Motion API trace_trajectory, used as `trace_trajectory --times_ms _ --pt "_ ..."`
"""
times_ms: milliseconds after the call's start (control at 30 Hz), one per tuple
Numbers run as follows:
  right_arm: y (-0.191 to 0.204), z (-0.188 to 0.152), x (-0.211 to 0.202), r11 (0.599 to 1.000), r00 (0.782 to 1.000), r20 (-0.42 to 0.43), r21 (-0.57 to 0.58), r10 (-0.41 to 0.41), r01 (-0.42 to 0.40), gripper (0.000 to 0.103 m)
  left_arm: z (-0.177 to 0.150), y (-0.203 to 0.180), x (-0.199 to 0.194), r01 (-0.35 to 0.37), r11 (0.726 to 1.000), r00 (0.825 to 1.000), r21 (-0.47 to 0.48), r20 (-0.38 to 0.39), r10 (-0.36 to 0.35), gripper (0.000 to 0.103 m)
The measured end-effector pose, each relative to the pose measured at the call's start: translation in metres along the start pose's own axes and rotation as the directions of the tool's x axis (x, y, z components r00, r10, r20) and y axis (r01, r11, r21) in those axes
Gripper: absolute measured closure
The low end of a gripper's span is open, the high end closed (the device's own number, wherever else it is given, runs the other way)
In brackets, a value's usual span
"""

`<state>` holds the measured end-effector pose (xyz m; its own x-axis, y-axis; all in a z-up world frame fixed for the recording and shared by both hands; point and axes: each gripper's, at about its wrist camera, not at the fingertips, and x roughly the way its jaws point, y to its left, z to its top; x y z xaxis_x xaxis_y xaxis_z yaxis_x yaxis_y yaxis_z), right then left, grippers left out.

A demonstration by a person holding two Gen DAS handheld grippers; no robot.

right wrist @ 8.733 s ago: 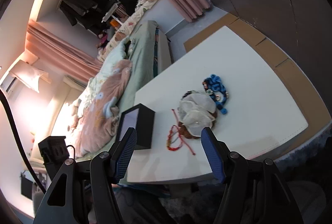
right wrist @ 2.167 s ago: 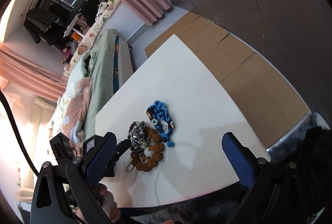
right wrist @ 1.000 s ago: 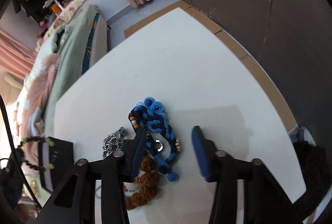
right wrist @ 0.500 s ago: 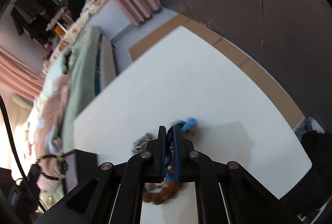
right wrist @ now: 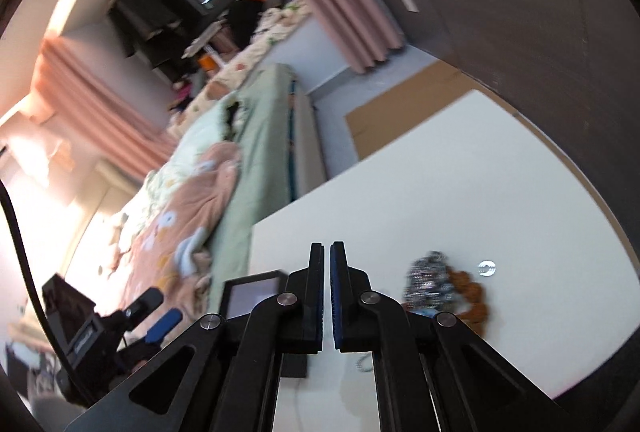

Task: Organize jewelry
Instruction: 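Grasp the dark bead bracelet with the left tool and drop it into the box, then grasp the blue beaded strand with the right tool and drop it into the box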

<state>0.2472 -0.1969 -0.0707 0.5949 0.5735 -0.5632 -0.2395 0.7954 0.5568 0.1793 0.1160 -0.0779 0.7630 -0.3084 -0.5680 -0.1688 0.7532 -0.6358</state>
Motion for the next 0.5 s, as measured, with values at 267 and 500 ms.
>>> trace_trajectory --times_ms 267,500 --pt "0.002 -0.008 0.029 0.986 0.975 -0.148 -0.046 -0.166 0.161 0.058 0.003 0.011 -0.007 0.004 1.000 1.000 -0.017 -0.001 -0.004 0.031" --pt "-0.028 -0.013 0.034 0.953 0.930 -0.211 -0.062 -0.302 0.296 0.045 0.005 0.015 -0.011 0.018 0.999 1.000 -0.036 0.010 -0.018 0.031"
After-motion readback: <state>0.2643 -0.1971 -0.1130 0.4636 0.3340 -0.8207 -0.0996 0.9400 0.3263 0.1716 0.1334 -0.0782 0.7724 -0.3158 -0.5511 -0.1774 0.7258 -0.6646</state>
